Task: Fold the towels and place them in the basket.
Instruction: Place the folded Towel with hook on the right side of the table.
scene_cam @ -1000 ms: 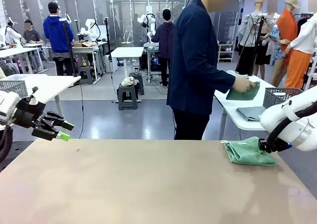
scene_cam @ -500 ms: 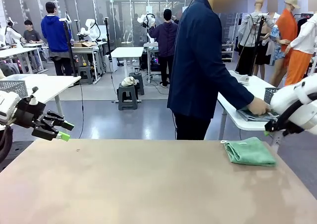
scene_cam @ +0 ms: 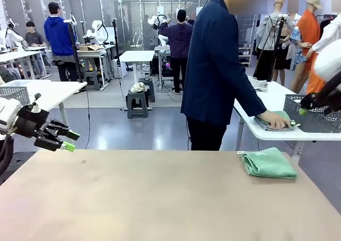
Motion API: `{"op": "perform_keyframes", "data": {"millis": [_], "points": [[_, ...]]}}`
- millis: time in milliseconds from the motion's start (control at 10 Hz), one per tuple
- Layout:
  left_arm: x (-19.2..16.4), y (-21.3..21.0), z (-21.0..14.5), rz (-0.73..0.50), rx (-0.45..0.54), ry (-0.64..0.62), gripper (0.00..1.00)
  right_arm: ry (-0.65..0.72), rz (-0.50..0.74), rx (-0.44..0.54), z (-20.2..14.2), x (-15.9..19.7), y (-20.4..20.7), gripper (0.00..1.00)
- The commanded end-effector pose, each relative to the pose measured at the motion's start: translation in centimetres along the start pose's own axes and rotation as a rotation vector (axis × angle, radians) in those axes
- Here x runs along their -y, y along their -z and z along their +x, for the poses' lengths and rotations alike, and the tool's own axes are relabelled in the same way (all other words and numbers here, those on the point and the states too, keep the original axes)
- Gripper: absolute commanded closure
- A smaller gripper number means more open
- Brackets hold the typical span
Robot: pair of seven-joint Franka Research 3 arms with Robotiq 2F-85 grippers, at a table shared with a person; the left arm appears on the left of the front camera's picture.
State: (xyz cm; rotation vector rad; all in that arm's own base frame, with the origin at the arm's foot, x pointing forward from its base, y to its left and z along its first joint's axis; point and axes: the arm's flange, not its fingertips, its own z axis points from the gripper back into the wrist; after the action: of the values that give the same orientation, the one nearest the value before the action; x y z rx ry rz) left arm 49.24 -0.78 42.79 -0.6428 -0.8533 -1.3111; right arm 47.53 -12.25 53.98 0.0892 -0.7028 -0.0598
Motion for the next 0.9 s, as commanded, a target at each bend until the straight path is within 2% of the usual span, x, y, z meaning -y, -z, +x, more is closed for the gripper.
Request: {"op": "perform_keyframes", "data": {"millis": [0,300,700,800], "points": [[0.0,-0.1,0.1,0.001,0.005,0.003,0.26,-0.001,-0.015,-0.047,-1.4,-2.2,-4.6,0.18],[0.0,-0.1,0.1,0.001,0.005,0.003,0.26,-0.005,0.099,-0.18,-2.2,-5.8,-9.0,0.18],[0.0,-0.1,0.1,0.001,0.005,0.003,0.26,-0.049,0.144,-0.278,-2.6,-9.2,-11.4,0.18],[0.0,-0.1,0.1,0.001,0.005,0.003,0.26,-0.057,0.135,-0.277,-2.6,-9.5,-11.3,0.18]]}}
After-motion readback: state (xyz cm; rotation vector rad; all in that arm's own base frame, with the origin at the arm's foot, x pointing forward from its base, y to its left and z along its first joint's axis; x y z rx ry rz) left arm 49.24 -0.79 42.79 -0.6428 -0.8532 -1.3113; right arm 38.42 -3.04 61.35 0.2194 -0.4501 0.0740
